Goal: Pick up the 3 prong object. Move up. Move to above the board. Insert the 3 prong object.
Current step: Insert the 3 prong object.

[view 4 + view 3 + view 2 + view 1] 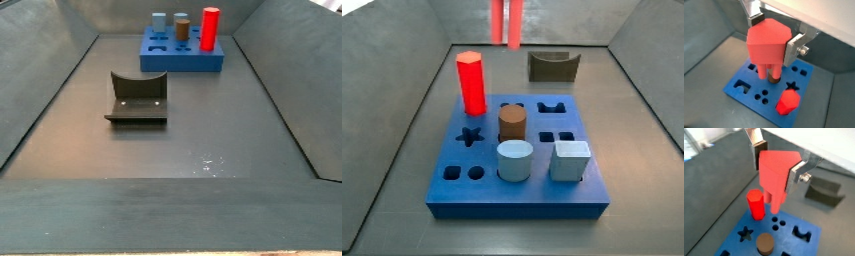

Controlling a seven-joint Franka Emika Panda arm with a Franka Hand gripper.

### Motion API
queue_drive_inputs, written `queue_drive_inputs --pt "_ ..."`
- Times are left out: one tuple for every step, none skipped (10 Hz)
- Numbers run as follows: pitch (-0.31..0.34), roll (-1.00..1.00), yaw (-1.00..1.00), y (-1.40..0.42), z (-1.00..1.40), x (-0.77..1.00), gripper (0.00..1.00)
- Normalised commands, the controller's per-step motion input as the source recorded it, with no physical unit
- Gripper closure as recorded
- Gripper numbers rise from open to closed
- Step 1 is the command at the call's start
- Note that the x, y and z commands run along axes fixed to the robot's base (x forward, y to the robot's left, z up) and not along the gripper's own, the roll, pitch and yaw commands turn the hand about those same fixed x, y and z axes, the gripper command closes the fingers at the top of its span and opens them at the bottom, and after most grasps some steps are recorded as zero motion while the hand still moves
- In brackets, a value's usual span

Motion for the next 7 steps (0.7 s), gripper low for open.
queue_drive_inputs --pt "0.0 -0.03 -1.0 0.0 -0.8 0.0 1.0" --pt "0.0 -0.01 -1.0 0.0 -0.85 -0.01 1.0" --pt "0.0 -0.01 -1.0 0.0 -0.87 -0.02 1.0" --pt "0.044 -0.01 -1.0 0.0 -0.72 0.0 1.0" --pt "0.051 0.0 -0.83 0.16 -0.37 0.01 1.0" --pt "0.066 0.0 -0.81 0.19 -0.4 0.0 1.0" --pt "0.037 0.0 -0.7 0.29 -0.34 0.0 1.0"
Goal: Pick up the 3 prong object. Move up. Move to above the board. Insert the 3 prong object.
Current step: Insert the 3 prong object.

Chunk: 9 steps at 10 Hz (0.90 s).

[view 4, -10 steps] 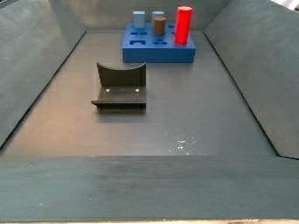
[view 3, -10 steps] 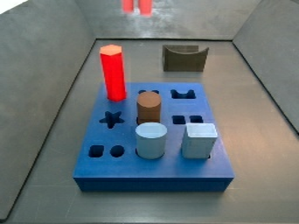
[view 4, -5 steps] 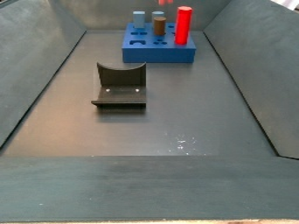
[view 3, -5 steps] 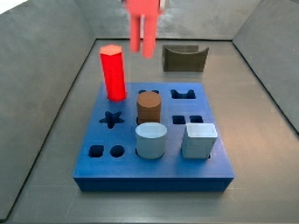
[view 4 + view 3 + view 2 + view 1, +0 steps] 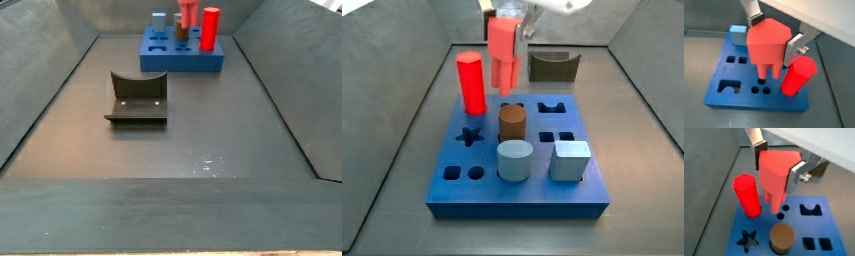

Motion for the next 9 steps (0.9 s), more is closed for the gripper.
queue_drive_inputs --pt "0.05 0.0 -0.63 0.35 -0.17 0.11 1.0" --pt "0.044 -0.05 -0.63 0.3 -0.12 0.16 1.0" --pt "0.01 -0.03 -0.06 0.09 -0.05 0.0 1.0" --pt "0.031 0.0 0.0 0.0 -0.07 0.09 1.0" --pt "-0.059 0.0 0.27 0.0 -0.3 0.0 1.0" --pt "-0.21 0.0 0.17 -0.01 -0.53 -0.02 1.0" --pt "-0.267 -0.02 0.14 0.0 -0.45 -0.03 1.0" --pt "-0.291 -0.16 0.06 0.0 -0.19 0.0 1.0" --pt "-0.31 -0.14 0.02 0.0 -0.02 0.0 1.0"
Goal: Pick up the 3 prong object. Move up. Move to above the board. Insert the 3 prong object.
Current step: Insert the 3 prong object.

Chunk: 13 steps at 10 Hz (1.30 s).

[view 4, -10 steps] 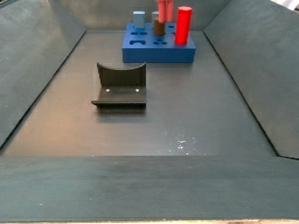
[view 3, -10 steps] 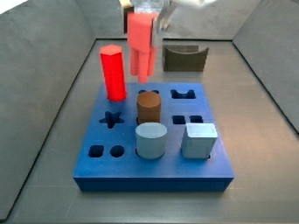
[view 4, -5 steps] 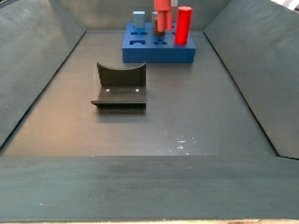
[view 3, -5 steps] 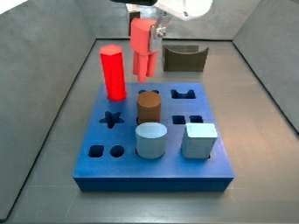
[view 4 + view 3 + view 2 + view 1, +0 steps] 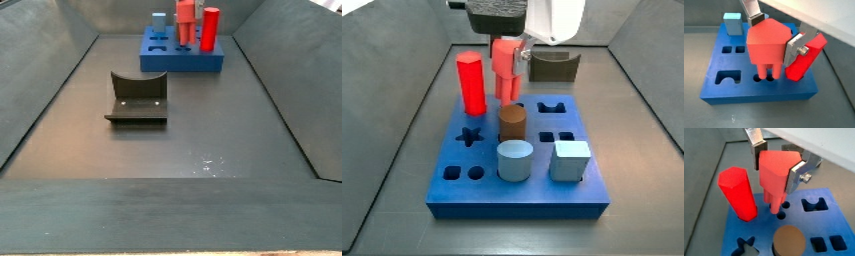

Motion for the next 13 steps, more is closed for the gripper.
queue_drive_inputs --pt "-0.266 -0.08 0.05 0.0 0.0 0.0 1.0" --pt "-0.207 0.0 0.01 0.0 -0.08 0.0 1.0" --pt "-0.049 0.13 0.0 -0.09 -0.1 0.0 1.0" --pt "0.003 0.31 0.0 -0.12 -0.16 0.0 1.0" --pt "0.004 0.3 0.03 -0.06 -0.21 0.03 1.0" --pt "-0.046 0.18 0.03 -0.08 -0.25 0.0 1.0" --pt "-0.066 0.08 0.01 -0.05 -0.17 0.0 1.0" --pt "-0.003 0.04 0.0 0.0 -0.07 0.0 1.0" --pt "0.0 0.03 0.0 0.0 -0.06 0.0 1.0" --pt "0.0 0.02 0.01 0.0 -0.1 0.0 1.0" --pt "-0.026 0.0 0.03 0.0 -0.16 0.0 1.0" --pt "-0.001 0.0 0.03 0.0 -0.18 0.03 1.0" --pt "0.0 0.02 0.06 0.0 -0.19 0.15 1.0"
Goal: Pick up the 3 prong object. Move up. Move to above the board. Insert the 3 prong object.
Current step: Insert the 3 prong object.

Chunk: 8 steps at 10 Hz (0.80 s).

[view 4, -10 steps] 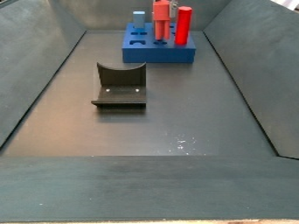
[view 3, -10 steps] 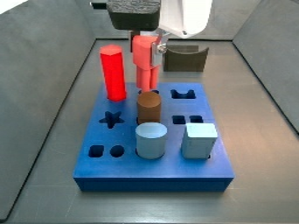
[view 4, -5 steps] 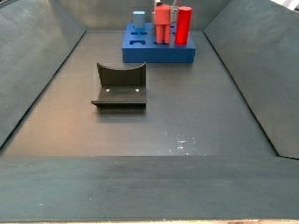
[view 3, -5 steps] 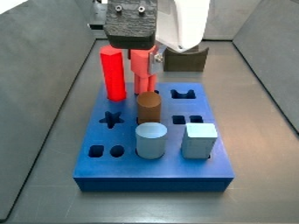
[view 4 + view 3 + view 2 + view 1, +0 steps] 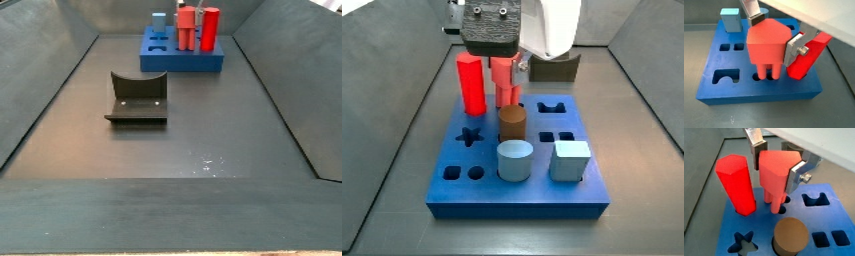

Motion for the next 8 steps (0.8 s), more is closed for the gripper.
queue_drive_inputs --pt "0.0 0.08 0.06 -0.05 -0.25 0.32 1.0" --pt "0.0 0.06 0.04 -0.07 -0.27 0.31 1.0" --pt "0.0 0.03 0.03 -0.07 -0.25 0.23 1.0" --pt "0.0 0.03 0.05 -0.06 -0.25 0.16 1.0" --pt "-0.07 0.07 0.09 -0.04 -0.46 0.02 1.0" --pt "-0.091 0.12 0.07 -0.09 -0.75 0.02 1.0" --pt "-0.064 0.09 0.04 -0.03 -0.71 0.05 1.0" --pt "-0.07 0.05 0.03 -0.02 -0.58 0.02 1.0"
